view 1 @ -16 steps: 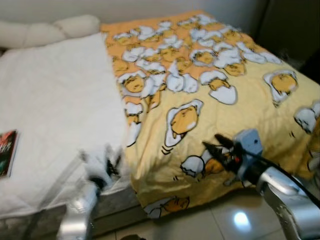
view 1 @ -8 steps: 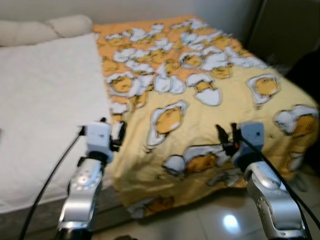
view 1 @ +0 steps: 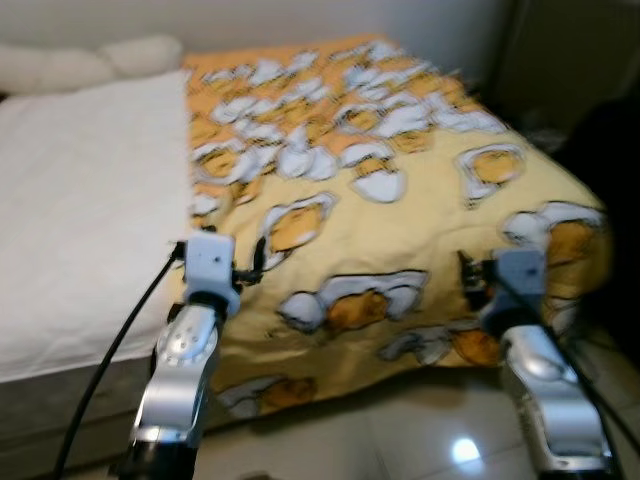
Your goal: Clean up the room
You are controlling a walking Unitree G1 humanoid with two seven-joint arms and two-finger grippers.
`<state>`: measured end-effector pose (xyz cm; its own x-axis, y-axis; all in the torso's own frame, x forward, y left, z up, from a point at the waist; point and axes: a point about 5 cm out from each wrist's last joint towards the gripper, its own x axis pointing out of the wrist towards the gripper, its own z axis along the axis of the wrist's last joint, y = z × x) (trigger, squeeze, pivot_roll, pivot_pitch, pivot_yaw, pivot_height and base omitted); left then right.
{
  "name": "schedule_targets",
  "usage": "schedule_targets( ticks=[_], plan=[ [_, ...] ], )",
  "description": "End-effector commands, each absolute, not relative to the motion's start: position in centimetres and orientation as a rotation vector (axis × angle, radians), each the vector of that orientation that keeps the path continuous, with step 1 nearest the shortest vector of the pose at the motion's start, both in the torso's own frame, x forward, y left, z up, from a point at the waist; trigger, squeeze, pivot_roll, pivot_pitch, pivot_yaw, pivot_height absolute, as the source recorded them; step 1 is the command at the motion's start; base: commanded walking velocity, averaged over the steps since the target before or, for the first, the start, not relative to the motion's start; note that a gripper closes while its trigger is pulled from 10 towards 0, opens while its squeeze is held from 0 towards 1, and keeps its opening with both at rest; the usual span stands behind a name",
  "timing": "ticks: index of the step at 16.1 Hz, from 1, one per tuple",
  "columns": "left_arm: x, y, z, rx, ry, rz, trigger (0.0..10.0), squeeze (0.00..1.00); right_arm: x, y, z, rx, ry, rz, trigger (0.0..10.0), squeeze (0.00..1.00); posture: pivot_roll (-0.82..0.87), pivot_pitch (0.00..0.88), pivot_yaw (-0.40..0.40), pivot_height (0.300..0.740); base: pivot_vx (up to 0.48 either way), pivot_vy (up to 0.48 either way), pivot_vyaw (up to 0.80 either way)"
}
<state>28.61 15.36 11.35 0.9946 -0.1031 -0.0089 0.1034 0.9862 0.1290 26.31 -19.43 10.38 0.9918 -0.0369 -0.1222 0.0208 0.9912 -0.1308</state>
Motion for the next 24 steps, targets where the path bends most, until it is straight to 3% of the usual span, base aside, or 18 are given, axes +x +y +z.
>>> schedule_targets(
  ticks=[1,6,10,19,24],
  plan=[
    [28.5,16.0,10.9,0.139,0.027,-0.074,10.0,0.71,26.4,-19.1,10.3,-0.135,0.123,-0.005,10.0,0.00,0.00,0.000,0.070,0.740,0.000,-0.480,0.00],
    [28.1,16.0,10.3,0.127,0.049,-0.074,10.0,0.67,26.4,-19.9,10.0,-0.142,0.150,-0.029,10.0,0.00,0.00,0.000,0.063,0.740,0.000,-0.096,0.00],
    [27.7,15.9,10.0,0.125,0.061,-0.099,10.0,0.69,25.8,-19.9,8.8,-0.145,0.196,-0.037,10.0,0.00,-0.01,0.000,0.063,0.740,0.000,0.000,-0.80],
    [27.6,15.3,9.1,0.120,0.087,-0.164,10.0,0.71,25.3,-20.3,7.6,-0.178,0.239,-0.036,10.0,0.00,-0.03,0.000,0.076,0.740,0.323,0.000,0.00],
    [27.6,15.1,8.6,0.098,0.101,-0.180,10.0,0.71,25.2,-21.5,8.0,-0.183,0.227,-0.072,10.0,0.00,-0.05,0.000,0.082,0.740,0.355,0.000,-0.40]
  ],
)
